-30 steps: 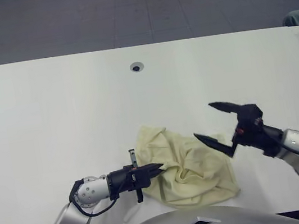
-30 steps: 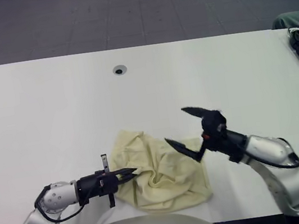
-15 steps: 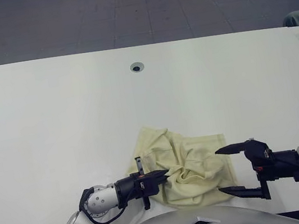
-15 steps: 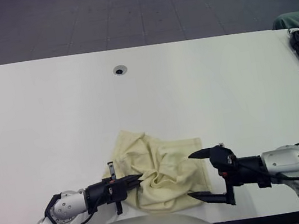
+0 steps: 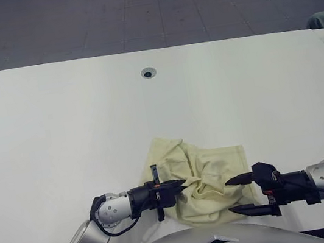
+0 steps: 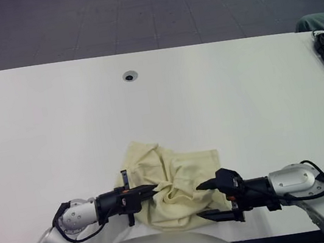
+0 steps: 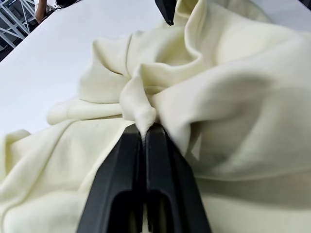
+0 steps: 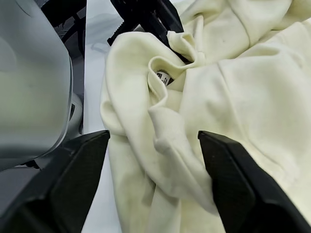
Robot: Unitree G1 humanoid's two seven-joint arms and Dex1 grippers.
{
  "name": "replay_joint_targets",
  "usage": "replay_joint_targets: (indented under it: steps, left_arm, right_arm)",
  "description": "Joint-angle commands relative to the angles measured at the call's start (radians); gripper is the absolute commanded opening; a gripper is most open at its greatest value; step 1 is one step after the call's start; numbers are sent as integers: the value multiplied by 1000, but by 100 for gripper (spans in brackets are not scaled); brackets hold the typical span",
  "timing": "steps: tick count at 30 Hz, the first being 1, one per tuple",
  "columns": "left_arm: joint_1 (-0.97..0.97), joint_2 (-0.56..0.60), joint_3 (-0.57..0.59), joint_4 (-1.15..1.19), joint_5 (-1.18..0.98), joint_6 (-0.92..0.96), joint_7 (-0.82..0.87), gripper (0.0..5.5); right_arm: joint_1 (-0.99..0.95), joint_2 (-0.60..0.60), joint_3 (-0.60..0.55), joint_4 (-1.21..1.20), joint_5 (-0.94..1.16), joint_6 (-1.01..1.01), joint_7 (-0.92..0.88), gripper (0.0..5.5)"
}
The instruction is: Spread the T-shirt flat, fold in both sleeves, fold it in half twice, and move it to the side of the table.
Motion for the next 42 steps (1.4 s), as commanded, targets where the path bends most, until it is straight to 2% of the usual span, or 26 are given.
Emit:
replay_joint_targets:
  steps: [1,17,26,31,37,40,42]
  left_arm:
    - [-8,-1,-9,8,15,11,0,0]
    - [13,10,-7,-21,2,20,-4,0]
    - [13,12,1,-27,-21,17,-10,0]
    - [18,27,53,-82,-114,20,-24,0]
    - [-24,105,246,-229,-309,58,-61,0]
    - [-10,190,371,-310,-409,79,-115,0]
    - [80,283,454,-378,-473,82,-201,0]
  right_arm:
    - [-5,-23,10,9,-23,1,1,263]
    - [-6,-22,24,35,-57,-35,9,2]
    - [13,-13,-2,28,-45,-58,2,2]
    - [22,5,-132,-5,72,-83,40,2]
    - [-25,-7,-379,12,258,-83,112,2]
    - [54,-33,-499,-78,328,-52,194,2]
    - [119,-42,-550,-142,357,-19,229,2]
